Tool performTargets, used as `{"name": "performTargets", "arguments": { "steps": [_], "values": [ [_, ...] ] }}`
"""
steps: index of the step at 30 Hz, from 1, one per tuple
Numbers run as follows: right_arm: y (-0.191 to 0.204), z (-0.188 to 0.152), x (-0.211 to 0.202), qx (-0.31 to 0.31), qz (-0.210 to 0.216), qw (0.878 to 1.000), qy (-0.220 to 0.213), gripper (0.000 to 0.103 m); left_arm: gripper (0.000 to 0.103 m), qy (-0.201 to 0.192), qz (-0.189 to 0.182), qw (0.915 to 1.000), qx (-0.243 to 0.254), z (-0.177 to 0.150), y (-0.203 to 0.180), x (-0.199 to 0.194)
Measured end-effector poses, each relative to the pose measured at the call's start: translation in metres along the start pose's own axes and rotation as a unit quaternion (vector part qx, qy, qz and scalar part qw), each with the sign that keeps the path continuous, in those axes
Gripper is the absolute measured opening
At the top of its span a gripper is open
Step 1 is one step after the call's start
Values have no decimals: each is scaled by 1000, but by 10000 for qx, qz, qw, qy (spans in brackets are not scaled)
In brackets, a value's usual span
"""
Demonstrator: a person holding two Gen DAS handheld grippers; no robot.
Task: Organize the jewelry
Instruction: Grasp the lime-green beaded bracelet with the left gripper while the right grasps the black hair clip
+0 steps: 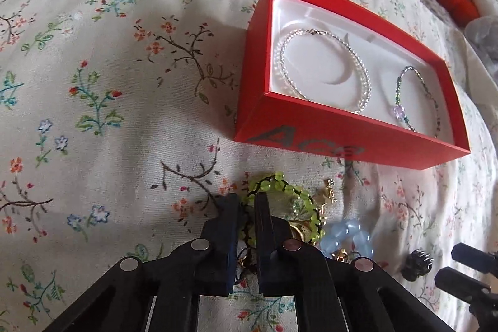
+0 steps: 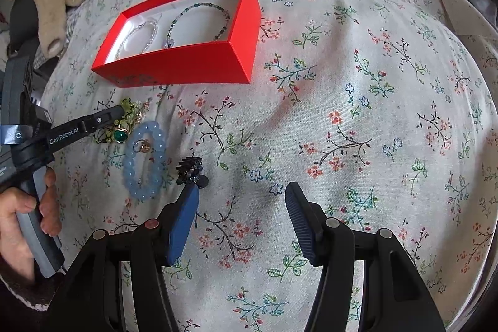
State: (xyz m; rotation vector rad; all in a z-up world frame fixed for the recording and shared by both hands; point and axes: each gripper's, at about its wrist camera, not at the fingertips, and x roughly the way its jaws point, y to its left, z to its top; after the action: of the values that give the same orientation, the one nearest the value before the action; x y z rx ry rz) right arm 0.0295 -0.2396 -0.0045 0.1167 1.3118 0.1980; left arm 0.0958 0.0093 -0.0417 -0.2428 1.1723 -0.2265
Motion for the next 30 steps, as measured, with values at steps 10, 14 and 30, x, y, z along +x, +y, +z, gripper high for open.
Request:
{"name": "performTargets", "arguments": {
  "steps": [10,14,30],
  "values": [
    [6,6,-2,133,167,9998,-14,61,3,-276,68,9995,-122,-12,24,-45],
    [12,8,-2,177,229,9996,-33,61,3,-449,45,9989,-124,-19,29,-66],
    [39,11,19,211,330,9987,314,61,4,-419,153,9990,64,-39,24,-85]
  ]
}}
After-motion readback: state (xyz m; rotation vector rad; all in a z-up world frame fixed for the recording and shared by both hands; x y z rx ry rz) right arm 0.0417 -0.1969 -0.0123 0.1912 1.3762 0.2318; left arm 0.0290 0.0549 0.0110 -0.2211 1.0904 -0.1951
